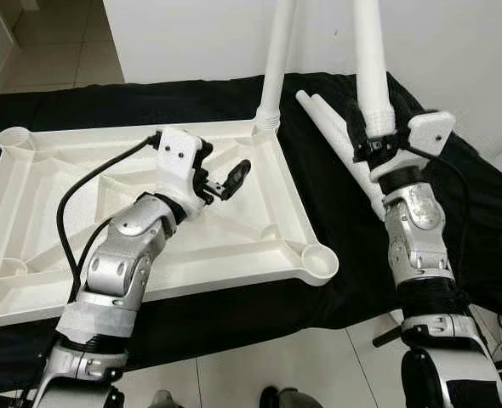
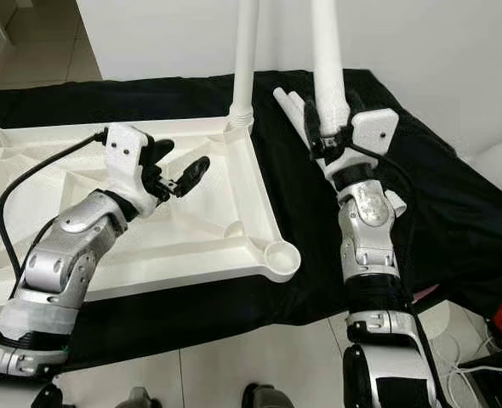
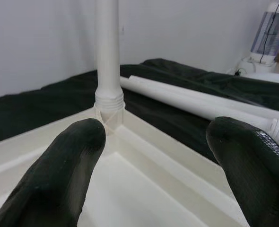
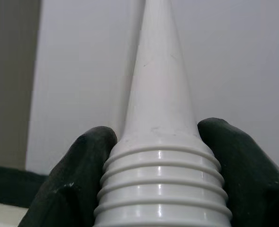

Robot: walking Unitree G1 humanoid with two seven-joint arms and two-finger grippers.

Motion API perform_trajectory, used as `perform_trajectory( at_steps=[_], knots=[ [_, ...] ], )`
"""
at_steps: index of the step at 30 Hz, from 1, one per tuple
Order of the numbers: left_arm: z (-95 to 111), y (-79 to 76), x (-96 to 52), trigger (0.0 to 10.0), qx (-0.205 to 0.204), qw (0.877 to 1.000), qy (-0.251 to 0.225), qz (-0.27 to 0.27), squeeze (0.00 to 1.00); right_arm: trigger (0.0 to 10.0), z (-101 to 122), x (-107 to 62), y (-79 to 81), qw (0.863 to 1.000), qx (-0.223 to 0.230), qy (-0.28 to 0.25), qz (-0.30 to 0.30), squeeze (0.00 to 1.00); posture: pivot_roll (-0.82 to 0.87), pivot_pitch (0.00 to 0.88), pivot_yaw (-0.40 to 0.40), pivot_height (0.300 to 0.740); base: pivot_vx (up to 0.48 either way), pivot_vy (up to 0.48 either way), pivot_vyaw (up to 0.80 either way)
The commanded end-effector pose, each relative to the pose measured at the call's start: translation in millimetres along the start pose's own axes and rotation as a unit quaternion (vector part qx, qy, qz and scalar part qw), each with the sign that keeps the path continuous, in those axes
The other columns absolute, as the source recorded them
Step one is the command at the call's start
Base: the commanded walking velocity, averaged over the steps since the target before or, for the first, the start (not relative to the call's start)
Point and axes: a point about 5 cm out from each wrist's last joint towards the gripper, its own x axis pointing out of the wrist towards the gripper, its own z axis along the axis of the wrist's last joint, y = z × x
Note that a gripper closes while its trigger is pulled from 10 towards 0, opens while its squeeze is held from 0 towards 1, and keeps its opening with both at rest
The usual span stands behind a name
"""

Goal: Building children table

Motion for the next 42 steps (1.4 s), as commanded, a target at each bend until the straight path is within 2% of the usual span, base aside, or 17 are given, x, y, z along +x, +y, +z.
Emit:
perform_trajectory(
  at_steps=[1, 5, 8, 13, 16, 17, 18, 21, 22, 25, 26, 27, 31, 32, 33, 35, 42],
  knots=[
    [1, -7.3, -1.6, 10.0, -0.004, 0.996, 0.002, -0.092, 0.00, 10.0, 14, 6.9, 2.1, 0.999, 0.003, -0.034, 0.009, 0.00, 0.01, 0.039, -0.016, 0.740, 0.000, 0.000, 0.00],
    [9, -3.5, -1.3, 10.0, -0.035, 0.993, -0.011, -0.115, 0.00, 10.0, 32, 17.1, 10.7, 0.997, 0.011, -0.063, 0.036, 0.00, 0.02, 0.028, -0.021, 0.740, 0.000, 0.000, 0.00],
    [10, -3.6, -3.6, 10.0, -0.037, 0.991, -0.011, -0.127, 0.00, 10.0, 31, 17.5, 14.5, 0.997, 0.010, -0.059, 0.046, 0.00, 0.02, 0.028, -0.021, 0.740, 0.000, 0.000, 0.00],
    [12, -2.1, -4.9, 10.0, -0.059, 0.990, -0.018, -0.129, 0.00, 10.0, 24, 13.2, 18.4, 0.998, 0.008, -0.038, 0.057, 0.00, 0.03, 0.021, -0.026, 0.740, 0.000, 0.000, 0.00],
    [18, 1.3, -7.5, 10.0, -0.116, 0.983, -0.030, -0.140, 0.00, 10.0, 9, -0.8, 28.4, 0.997, 0.009, 0.002, 0.083, 0.00, 0.04, 0.010, -0.032, 0.740, 0.000, 0.000, 0.00],
    [18, 1.3, -7.5, 10.0, -0.116, 0.983, -0.030, -0.140, 0.00, 10.0, 9, -0.8, 28.4, 0.997, 0.009, 0.002, 0.083, 0.00, 0.04, 0.010, -0.032, 0.740, 0.000, 0.000, 0.00],
    [20, 1.7, -8.7, 10.0, -0.139, 0.979, -0.034, -0.148, 1.00, 10.0, 5, -5.4, 30.4, 0.996, 0.010, 0.012, 0.088, 0.00, 0.03, 0.008, -0.032, 0.740, 0.000, 0.000, 0.00],
    [23, 2.6, -8.9, 10.0, -0.184, 0.969, -0.042, -0.158, 1.00, 10.0, -2, -14.8, 33.6, 0.994, 0.012, 0.034, 0.099, 0.00, 0.03, 0.004, -0.032, 0.740, 0.000, 0.000, 0.00],
    [23, 2.6, -8.9, 10.0, -0.184, 0.969, -0.042, -0.158, 1.00, 10.0, -2, -14.8, 33.6, 0.994, 0.012, 0.034, 0.099, 0.00, 0.03, 0.004, -0.032, 0.740, 0.000, 0.000, 0.00],
    [25, 2.6, -3.5, 10.0, -0.217, 0.964, -0.031, -0.153, 0.99, 10.0, -11, -28.5, 39.0, 0.991, 0.016, 0.062, 0.119, 0.00, 0.04, 0.000, -0.032, 0.740, 0.000, 0.000, 0.00],
    [24, 1.5, -1.0, 10.0, -0.225, 0.962, -0.025, -0.154, 0.64, 10.0, -15, -33.8, 41.5, 0.989, 0.017, 0.072, 0.126, 0.00, 0.04, 0.000, -0.035, 0.740, 0.000, 0.000, 0.00],
    [22, 0.1, 3.5, 10.0, -0.236, 0.960, -0.008, -0.151, 0.00, 10.0, -18, -39.1, 45.1, 0.987, 0.027, 0.083, 0.134, 0.00, 0.05, 0.000, -0.037, 0.740, 0.000, 0.000, 0.00],
    [20, -0.8, 7.4, 10.0, -0.244, 0.958, 0.007, -0.147, 0.00, 10.0, -21, -43.1, 48.5, 0.985, 0.035, 0.091, 0.142, 0.00, 0.05, 0.000, -0.036, 0.740, 0.000, 0.000, 0.00],
    [18, -1.1, 12.6, 10.0, -0.272, 0.951, 0.029, -0.146, 0.00, 10.0, -24, -48.0, 53.2, 0.982, 0.042, 0.102, 0.152, 0.00, 0.05, 0.000, -0.037, 0.740, 0.000, 0.000, 0.00],
    [18, -1.1, 12.6, 10.0, -0.272, 0.951, 0.029, -0.146, 0.00, 10.0, -24, -48.0, 53.2, 0.982, 0.042, 0.102, 0.152, 0.00, 0.05, 0.000, -0.037, 0.740, 0.000, 0.000, 0.00],
    [15, -2.5, 22.5, 10.0, -0.314, 0.936, 0.060, -0.146, 0.00, 10.0, -30, -56.4, 63.5, 0.975, 0.050, 0.121, 0.177, 0.00, 0.04, 0.000, -0.037, 0.740, 0.000, 0.000, 0.00],
    [13, -6.8, 33.0, 10.0, -0.355, 0.921, 0.073, -0.142, 0.00, 10.0, -32, -60.9, 73.8, 0.970, 0.048, 0.127, 0.201, 0.00, 0.04, 0.000, -0.034, 0.740, 0.000, 0.000, 0.00]
  ],
)
